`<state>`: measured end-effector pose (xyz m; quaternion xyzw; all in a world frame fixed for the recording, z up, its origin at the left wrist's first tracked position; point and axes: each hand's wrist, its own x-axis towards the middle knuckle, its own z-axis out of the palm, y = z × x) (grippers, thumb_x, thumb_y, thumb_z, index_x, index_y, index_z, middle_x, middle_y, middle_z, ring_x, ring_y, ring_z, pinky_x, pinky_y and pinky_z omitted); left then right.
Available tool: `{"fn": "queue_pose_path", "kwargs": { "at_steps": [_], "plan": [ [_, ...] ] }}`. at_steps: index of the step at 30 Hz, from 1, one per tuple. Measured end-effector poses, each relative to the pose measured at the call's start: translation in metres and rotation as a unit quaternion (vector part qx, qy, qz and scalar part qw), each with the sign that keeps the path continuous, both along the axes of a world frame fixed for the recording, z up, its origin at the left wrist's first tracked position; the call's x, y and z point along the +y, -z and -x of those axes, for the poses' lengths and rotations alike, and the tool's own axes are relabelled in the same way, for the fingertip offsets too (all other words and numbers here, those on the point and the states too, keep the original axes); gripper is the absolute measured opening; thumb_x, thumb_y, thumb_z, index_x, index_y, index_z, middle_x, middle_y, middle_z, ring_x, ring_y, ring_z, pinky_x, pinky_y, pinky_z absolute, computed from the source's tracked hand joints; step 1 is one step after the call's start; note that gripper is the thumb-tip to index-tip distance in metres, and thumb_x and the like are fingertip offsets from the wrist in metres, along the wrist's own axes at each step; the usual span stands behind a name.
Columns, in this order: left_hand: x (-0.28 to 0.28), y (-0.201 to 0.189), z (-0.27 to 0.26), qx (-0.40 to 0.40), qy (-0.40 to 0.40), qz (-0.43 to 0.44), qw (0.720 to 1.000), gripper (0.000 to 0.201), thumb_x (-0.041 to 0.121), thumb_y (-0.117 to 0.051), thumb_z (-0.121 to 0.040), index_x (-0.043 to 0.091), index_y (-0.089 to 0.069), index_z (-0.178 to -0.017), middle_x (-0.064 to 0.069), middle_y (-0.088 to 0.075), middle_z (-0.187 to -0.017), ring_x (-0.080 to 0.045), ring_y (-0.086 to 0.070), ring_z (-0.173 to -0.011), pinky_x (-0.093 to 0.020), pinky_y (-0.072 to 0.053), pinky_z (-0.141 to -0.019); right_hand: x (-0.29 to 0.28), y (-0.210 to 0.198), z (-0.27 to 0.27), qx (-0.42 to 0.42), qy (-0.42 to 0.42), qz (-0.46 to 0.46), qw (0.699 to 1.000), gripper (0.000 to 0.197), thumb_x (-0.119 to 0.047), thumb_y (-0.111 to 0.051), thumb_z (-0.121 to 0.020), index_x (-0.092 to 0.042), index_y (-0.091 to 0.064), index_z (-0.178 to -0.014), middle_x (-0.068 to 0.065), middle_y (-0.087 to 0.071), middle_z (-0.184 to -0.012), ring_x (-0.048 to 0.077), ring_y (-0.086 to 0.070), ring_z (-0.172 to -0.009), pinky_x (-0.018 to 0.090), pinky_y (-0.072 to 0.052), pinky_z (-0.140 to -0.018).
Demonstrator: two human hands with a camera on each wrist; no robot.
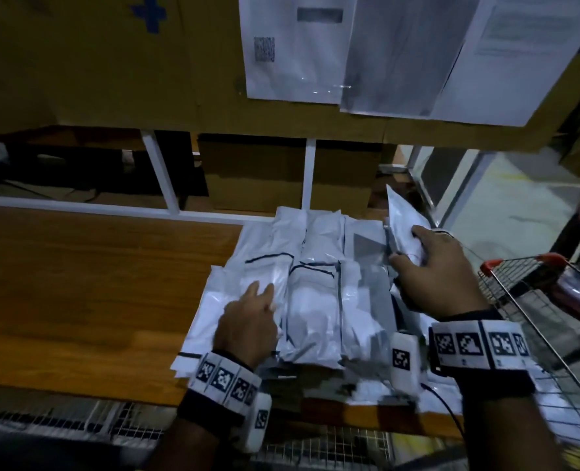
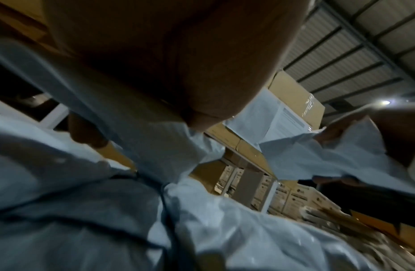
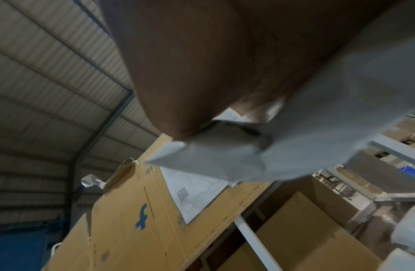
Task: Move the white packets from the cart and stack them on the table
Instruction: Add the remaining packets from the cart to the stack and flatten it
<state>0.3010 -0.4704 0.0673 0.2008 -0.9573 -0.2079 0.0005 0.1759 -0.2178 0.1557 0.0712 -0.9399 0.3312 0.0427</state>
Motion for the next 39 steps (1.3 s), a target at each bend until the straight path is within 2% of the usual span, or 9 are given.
{"fn": "queue_pose_path", "kwargs": {
  "at_steps": [8,11,14,19,26,30,33,36,39],
  "plan": [
    [0.004,0.021,0.01,-0.117,0.0,0.004,0.993,0.056,0.06,-0.027,-0.095,0.04,-0.04,-0.145,0.003,-0.028,-0.16,-0.031,-0.018,-0.149,-0.057,-0.019,-0.118,-0.014,-0.004,0.007,-0.016,0.012,-0.021,1.0,0.078,-0.061,-0.045,-0.068,-0.028,-0.048,-0.139,0.012,-0.049,-0.139,0.038,-0.048,-0.127,0.057,-0.04,-0.106],
    [-0.006,0.003,0.01,-0.038,-0.027,-0.014,0.999,0.054,0.063,-0.037,-0.096,0.037,-0.051,-0.141,0.002,-0.039,-0.155,-0.03,-0.022,-0.147,-0.054,-0.022,-0.117,-0.02,-0.018,0.01,-0.018,0.011,-0.032,0.999,0.079,-0.061,-0.047,-0.069,-0.029,-0.046,-0.141,0.013,-0.049,-0.141,0.038,-0.049,-0.126,0.055,-0.042,-0.105],
    [-0.022,-0.021,0.011,0.042,-0.017,0.001,0.999,0.066,0.074,-0.02,-0.094,0.038,-0.056,-0.135,0.01,-0.049,-0.148,-0.024,-0.028,-0.146,-0.052,-0.025,-0.116,-0.028,-0.034,0.029,-0.024,0.007,-0.018,1.0,0.081,-0.066,-0.049,-0.066,-0.033,-0.043,-0.14,0.013,-0.054,-0.136,0.039,-0.06,-0.113,0.057,-0.051,-0.095],
    [-0.035,-0.075,0.018,0.157,-0.075,-0.077,0.982,0.043,0.055,-0.05,-0.097,0.035,-0.058,-0.135,0.011,-0.049,-0.149,-0.023,-0.021,-0.146,-0.052,-0.022,-0.118,-0.048,-0.062,0.08,-0.059,-0.013,-0.065,0.996,0.066,-0.063,-0.054,-0.072,-0.027,-0.056,-0.127,0.015,-0.063,-0.122,0.036,-0.064,-0.103,0.049,-0.054,-0.09],
    [-0.035,-0.101,0.028,0.256,-0.052,-0.153,0.953,0.039,0.053,-0.054,-0.096,0.037,-0.06,-0.131,0.004,-0.054,-0.141,-0.019,-0.025,-0.142,-0.052,-0.033,-0.114,-0.081,-0.032,0.139,-0.122,-0.038,-0.14,0.982,0.061,-0.059,-0.058,-0.077,-0.02,-0.063,-0.124,0.012,-0.067,-0.12,0.033,-0.066,-0.095,0.046,-0.058,-0.086],
    [-0.033,-0.101,0.028,0.286,-0.038,-0.153,0.945,0.037,0.054,-0.055,-0.095,0.036,-0.063,-0.127,0.018,-0.057,-0.129,-0.015,-0.027,-0.138,-0.046,-0.03,-0.116,-0.087,-0.005,0.136,-0.098,-0.047,-0.238,0.965,0.046,-0.053,-0.044,-0.099,-0.019,-0.062,-0.125,0.014,-0.061,-0.132,0.037,-0.06,-0.113,0.041,-0.05,-0.093],
    [-0.035,-0.101,0.024,0.291,-0.052,-0.149,0.944,0.037,0.053,-0.055,-0.093,0.036,-0.065,-0.124,0.026,-0.052,-0.118,-0.012,-0.029,-0.134,-0.046,-0.031,-0.115,-0.096,0.012,0.134,-0.081,-0.047,-0.292,0.952,0.041,-0.046,-0.043,-0.101,-0.015,-0.065,-0.116,0.015,-0.062,-0.131,0.036,-0.06,-0.116,0.035,-0.045,-0.084],
    [-0.037,-0.1,0.021,0.277,-0.076,-0.14,0.948,0.031,0.047,-0.06,-0.095,0.037,-0.065,-0.123,0.025,-0.053,-0.121,-0.012,-0.027,-0.136,-0.047,-0.029,-0.116,-0.104,0.032,0.138,-0.119,-0.08,-0.31,0.94,0.045,-0.046,-0.055,-0.095,-0.016,-0.062,-0.129,0.012,-0.059,-0.137,0.036,-0.056,-0.124,0.044,-0.048,-0.099],
    [-0.039,-0.098,0.017,0.254,-0.099,-0.15,0.95,0.032,0.044,-0.061,-0.094,0.037,-0.064,-0.125,0.022,-0.052,-0.126,-0.009,-0.024,-0.138,-0.047,-0.029,-0.117,-0.11,0.057,0.152,-0.142,-0.078,-0.336,0.928,0.076,-0.075,-0.041,-0.085,-0.019,-0.061,-0.132,0.013,-0.059,-0.138,0.037,-0.053,-0.127,0.051,-0.035,-0.114]
  ]
}}
